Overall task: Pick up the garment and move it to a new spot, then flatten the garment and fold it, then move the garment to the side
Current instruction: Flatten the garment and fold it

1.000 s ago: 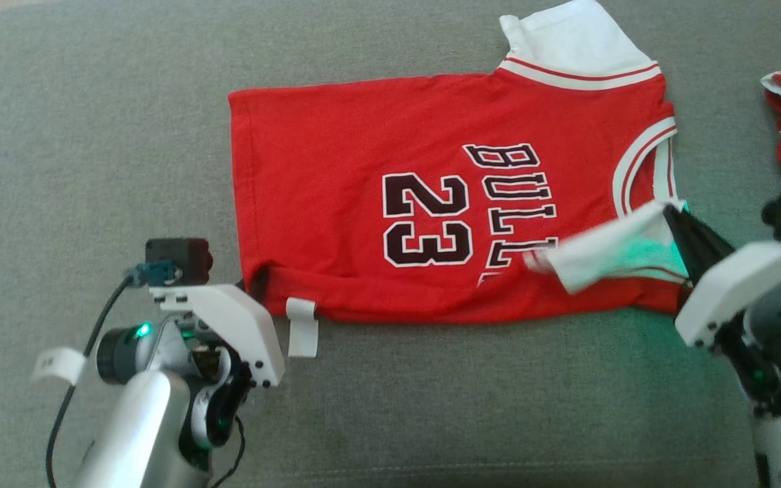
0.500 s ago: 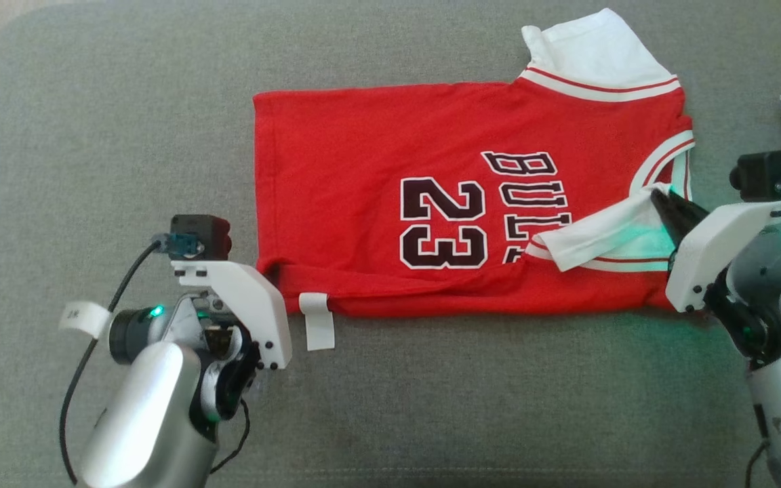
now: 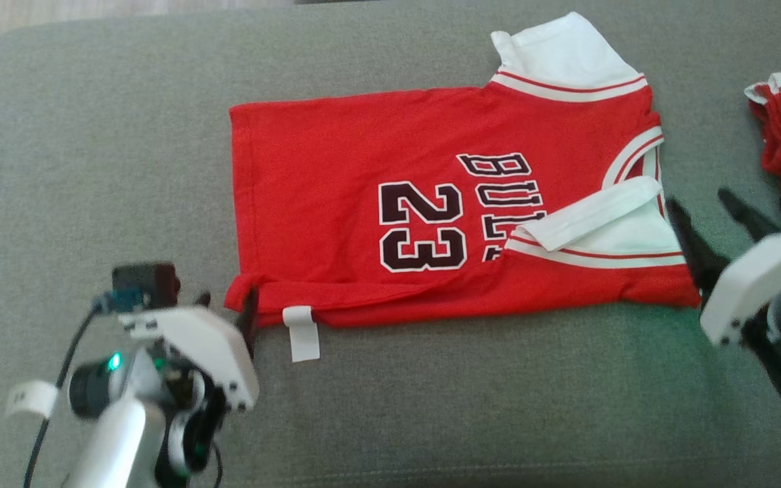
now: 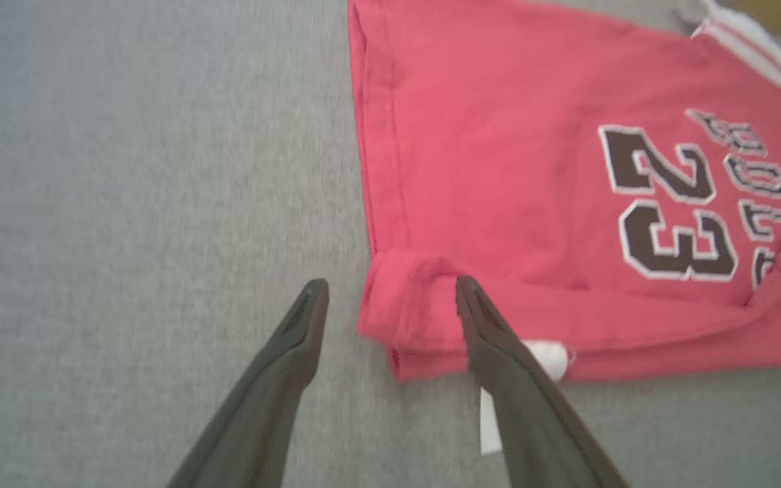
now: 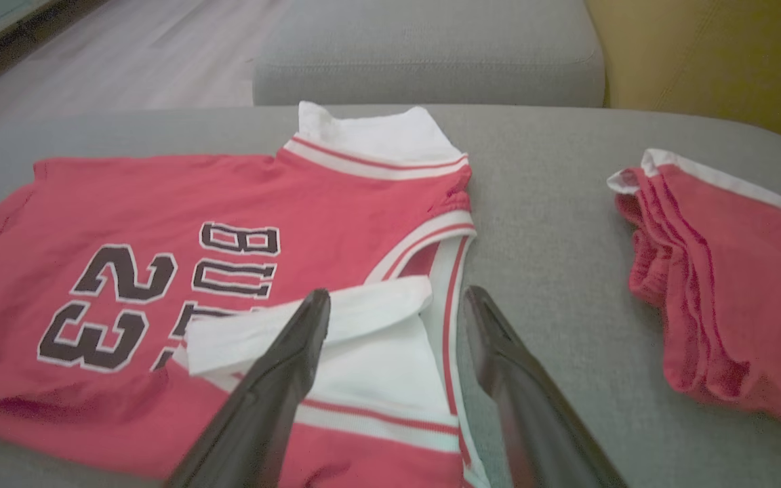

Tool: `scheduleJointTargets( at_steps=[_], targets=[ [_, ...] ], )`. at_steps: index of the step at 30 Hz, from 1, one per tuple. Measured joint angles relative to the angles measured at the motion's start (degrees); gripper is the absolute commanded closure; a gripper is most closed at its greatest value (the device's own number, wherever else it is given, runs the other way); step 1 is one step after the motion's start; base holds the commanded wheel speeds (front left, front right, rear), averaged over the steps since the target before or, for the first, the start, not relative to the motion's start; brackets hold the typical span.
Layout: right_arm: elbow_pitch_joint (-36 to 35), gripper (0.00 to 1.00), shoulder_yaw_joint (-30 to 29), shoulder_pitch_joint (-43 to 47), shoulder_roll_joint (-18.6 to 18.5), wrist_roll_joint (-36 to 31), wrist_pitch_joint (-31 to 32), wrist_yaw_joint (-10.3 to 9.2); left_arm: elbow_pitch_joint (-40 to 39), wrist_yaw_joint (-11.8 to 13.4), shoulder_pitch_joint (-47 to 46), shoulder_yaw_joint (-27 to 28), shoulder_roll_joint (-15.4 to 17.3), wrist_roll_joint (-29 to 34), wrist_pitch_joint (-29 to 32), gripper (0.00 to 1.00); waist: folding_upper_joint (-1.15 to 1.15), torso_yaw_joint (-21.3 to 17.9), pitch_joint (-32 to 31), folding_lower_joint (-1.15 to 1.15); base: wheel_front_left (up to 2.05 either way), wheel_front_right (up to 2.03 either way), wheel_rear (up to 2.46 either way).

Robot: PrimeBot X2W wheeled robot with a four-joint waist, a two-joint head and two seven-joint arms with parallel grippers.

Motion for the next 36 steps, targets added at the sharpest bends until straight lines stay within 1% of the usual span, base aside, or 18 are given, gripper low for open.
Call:
scheduleJointTargets(
  at_steps=[3, 7, 16, 18, 20, 22, 24, 26, 29, 31, 36],
  targets=[
    [-3.7, 0.00, 0.2, 4.0, -0.3, -0.2, 2.0, 0.00, -1.5, 0.0, 3.5, -0.4, 1.5, 0.0, 1.3, 0.00, 0.00, -0.5, 0.8, 0.00, 0.00, 0.00, 0.00],
    [-6.1, 0.00, 0.1, 5.8, -0.3, -0.8, 3.9, 0.00, -3.2, 0.1, 4.1, -0.4, 2.4, 0.0, 2.3, 0.00, 0.00, -1.0, 1.7, 0.00, 0.00, 0.00, 0.00],
    [-6.5, 0.00, -0.3, 5.8, -0.2, -1.9, 5.5, 0.00, -2.6, -0.1, 2.3, -1.5, 2.9, 0.1, 4.3, 0.00, 0.00, -1.6, 2.6, 0.00, 0.00, 0.00, 0.00],
    [-5.8, 0.00, -0.2, 5.8, -0.1, -2.0, 5.9, 0.00, -2.4, -0.3, 2.4, -1.8, 3.3, 0.1, 4.6, 0.07, 0.00, -1.6, 2.5, 0.00, 0.00, 0.00, 0.00],
    [-5.2, 0.00, -0.2, 5.8, 0.1, -2.3, 5.9, 0.00, -2.4, -0.6, 2.4, -1.9, 3.4, 0.1, 4.7, 0.09, 0.00, -1.5, 2.4, 0.00, 0.00, 0.00, 0.00],
    [-4.8, 0.00, -0.2, 5.8, 0.1, -2.3, 5.9, 0.00, -2.5, -0.6, 2.4, -2.5, 3.5, 0.1, 4.9, 0.18, 0.00, -1.4, 2.4, 0.00, 0.00, 0.00, 0.00],
    [-4.6, 0.00, -0.2, 5.8, 0.3, -2.3, 5.9, 0.00, -2.7, -1.0, 2.5, -2.9, 3.5, 0.0, 5.2, 0.18, 0.00, -1.3, 2.5, 0.00, 0.00, 0.00, 0.00],
    [-4.3, 0.00, -0.2, 5.8, 0.4, -2.3, 5.9, 0.00, -2.7, -1.0, 2.6, -3.1, 3.6, 0.0, 5.2, 0.23, 0.00, -1.2, 2.6, 0.00, 0.00, 0.00, 0.00],
    [-4.0, 0.00, -0.2, 5.8, 0.5, -2.3, 5.9, 0.00, -2.7, -1.0, 2.6, -3.0, 3.6, 0.0, 5.2, 0.22, 0.00, -1.2, 2.8, 0.00, 0.00, 0.00, 0.00],
    [-3.9, 0.00, -0.2, 5.8, 0.6, -2.3, 5.9, 0.00, -2.5, -1.0, 2.5, -3.0, 3.6, 0.0, 5.2, 0.19, 0.00, -1.3, 3.0, 0.00, 0.00, 0.00, 0.00],
    [-2.9, 0.00, 0.3, 5.8, 0.7, -2.4, 6.1, 0.00, -1.4, -1.0, 2.2, -3.0, 3.7, 0.0, 5.2, 0.20, 0.00, -1.6, 3.6, 0.00, 0.00, 0.00, 0.00]
  ],
)
